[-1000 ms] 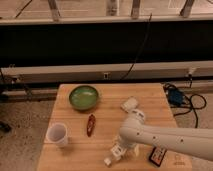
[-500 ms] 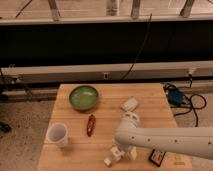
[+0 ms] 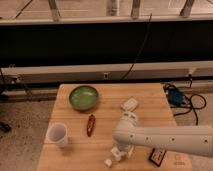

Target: Stand the bottle upright

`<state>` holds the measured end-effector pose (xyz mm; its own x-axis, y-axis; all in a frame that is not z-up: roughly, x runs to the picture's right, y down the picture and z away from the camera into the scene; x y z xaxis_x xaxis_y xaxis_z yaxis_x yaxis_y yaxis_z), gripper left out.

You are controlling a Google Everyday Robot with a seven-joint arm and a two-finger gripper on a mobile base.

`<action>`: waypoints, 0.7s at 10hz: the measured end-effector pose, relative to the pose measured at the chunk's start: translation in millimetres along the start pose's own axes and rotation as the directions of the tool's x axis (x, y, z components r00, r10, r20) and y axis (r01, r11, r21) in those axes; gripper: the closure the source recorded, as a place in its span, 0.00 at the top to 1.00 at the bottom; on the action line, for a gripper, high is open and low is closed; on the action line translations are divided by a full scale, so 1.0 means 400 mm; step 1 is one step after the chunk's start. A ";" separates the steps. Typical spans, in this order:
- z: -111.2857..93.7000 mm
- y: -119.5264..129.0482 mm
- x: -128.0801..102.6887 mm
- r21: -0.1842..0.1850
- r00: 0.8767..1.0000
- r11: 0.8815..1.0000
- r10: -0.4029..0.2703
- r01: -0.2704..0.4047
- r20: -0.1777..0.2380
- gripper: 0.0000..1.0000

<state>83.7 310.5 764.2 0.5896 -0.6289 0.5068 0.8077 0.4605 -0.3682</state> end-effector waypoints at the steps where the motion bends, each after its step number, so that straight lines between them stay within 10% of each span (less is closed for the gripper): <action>1: -0.005 0.000 0.001 0.000 1.000 1.000 -0.004 0.004 0.001 0.16; 7: -0.053 -0.046 0.056 -0.030 0.997 0.998 -0.057 0.059 0.055 0.00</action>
<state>82.2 274.7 766.0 0.5418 -0.6184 0.5693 0.8405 0.4039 -0.3611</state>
